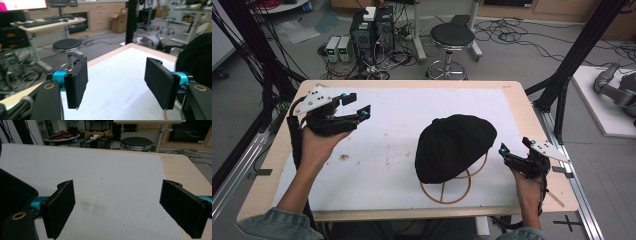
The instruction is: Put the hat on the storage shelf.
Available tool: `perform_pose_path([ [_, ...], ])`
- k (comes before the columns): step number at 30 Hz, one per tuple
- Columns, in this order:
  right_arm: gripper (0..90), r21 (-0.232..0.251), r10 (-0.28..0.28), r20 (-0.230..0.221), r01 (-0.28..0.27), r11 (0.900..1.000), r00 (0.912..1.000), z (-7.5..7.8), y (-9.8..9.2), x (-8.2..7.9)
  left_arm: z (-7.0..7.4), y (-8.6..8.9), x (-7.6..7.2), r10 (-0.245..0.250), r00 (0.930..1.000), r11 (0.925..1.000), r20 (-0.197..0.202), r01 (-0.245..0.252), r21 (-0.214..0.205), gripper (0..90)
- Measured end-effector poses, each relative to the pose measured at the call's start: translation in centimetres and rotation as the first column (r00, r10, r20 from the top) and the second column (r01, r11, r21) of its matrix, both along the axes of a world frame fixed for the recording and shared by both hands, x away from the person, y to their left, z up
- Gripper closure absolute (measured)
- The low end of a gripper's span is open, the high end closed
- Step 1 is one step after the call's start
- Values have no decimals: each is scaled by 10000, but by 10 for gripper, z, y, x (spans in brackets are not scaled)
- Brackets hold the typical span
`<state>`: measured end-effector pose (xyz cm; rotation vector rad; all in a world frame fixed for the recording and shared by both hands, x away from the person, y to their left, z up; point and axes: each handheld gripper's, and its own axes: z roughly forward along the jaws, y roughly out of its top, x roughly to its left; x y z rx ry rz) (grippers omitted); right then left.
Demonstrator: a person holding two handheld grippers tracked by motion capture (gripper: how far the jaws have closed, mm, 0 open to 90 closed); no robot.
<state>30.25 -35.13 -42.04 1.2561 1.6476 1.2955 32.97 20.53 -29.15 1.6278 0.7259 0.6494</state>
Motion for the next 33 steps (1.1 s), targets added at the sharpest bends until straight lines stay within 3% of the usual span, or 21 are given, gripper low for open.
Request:
perform_pose_path([
  [12, 128, -153, 74, 0, -74, 9999, 10000, 1, 4, 1, -29, 32, -9, 1179, 9930, 9914, 120, -1184, 565, 306],
  [20, 128, -168, 107, -42, -107, 9998, 9999, 1, 7, 2, -50, 60, -13, 1967, 9804, 9801, -82, -1964, 277, 288],
  [27, 128, -147, 124, -14, -124, 9998, 9999, 1, 7, 3, -62, 74, -13, 2458, 9689, 9684, -295, -2441, 514, 280],
  [33, 128, -135, 100, 9, -99, 9999, 10000, 1, 7, 3, -78, 86, -10, 2625, 9633, 9645, -563, -2601, 462, 277],
])
